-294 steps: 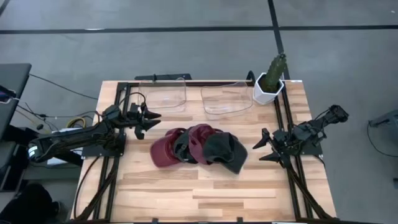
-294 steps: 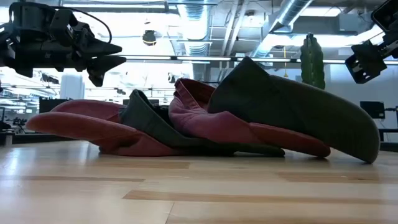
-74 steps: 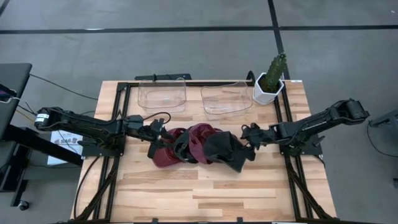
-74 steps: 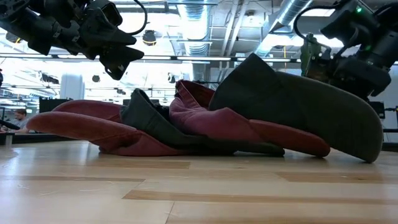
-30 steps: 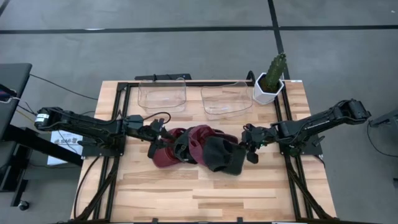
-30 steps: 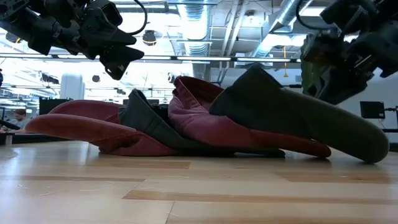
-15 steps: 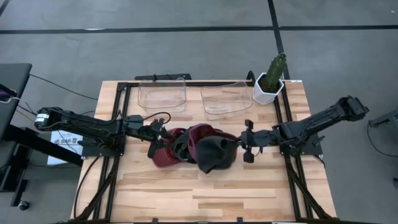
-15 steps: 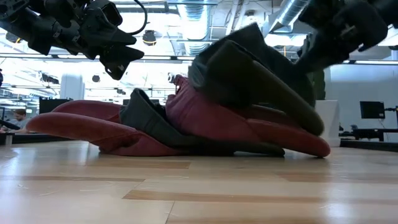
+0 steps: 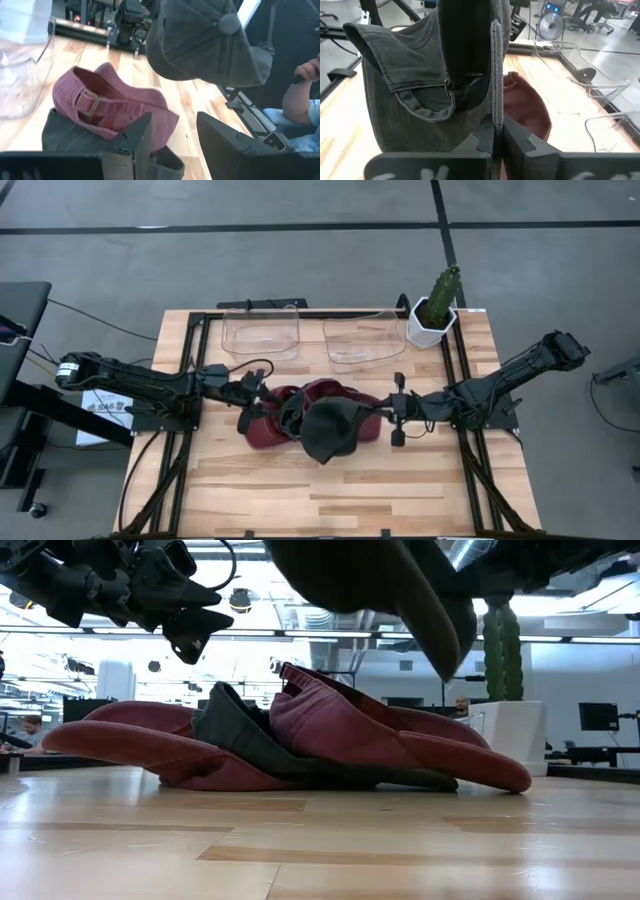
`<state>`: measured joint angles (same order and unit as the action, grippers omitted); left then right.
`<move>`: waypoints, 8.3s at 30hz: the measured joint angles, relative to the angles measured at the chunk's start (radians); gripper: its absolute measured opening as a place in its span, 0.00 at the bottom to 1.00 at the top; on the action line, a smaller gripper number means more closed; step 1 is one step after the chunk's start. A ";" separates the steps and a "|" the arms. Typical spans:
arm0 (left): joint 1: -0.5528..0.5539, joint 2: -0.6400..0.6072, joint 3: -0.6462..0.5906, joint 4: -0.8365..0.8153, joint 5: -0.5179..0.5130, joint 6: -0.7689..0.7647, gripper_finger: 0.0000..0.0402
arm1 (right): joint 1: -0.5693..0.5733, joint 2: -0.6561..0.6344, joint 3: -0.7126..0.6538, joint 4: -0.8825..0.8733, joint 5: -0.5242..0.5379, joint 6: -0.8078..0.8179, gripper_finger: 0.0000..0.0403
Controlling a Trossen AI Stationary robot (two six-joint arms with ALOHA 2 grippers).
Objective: Pick & Place hat
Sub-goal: Put the black cap into the left transparent bin
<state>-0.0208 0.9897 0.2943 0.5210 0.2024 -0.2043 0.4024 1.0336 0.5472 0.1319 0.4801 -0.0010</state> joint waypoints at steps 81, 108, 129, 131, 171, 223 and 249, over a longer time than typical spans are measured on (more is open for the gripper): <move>-0.157 0.302 0.178 0.318 -0.205 -0.089 0.38 | -0.056 0.002 0.000 -0.076 -0.010 0.054 0.03; -0.141 0.302 0.176 0.287 -0.210 -0.089 0.38 | -0.057 0.002 0.000 -0.071 -0.061 0.054 0.02; -0.141 0.302 0.175 0.278 -0.248 -0.090 0.38 | -0.058 0.002 0.000 -0.070 -0.033 0.054 0.04; -0.141 0.307 0.175 0.280 -0.259 -0.092 0.38 | -0.058 0.002 0.000 -0.070 -0.033 0.054 0.03; -0.134 0.406 0.248 0.257 -0.097 -0.040 0.42 | -0.058 0.002 -0.001 -0.079 -0.032 0.054 0.02; -0.085 0.406 0.247 0.201 -0.248 -0.036 0.12 | -0.057 0.002 -0.001 -0.072 -0.046 0.054 0.11; -0.085 0.406 0.247 0.215 -0.247 -0.037 0.13 | -0.071 0.002 -0.001 -0.094 -0.061 0.106 0.44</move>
<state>-0.1055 1.3960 0.5411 0.7359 -0.0451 -0.2408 0.3309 1.0355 0.5465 0.0382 0.4187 0.1047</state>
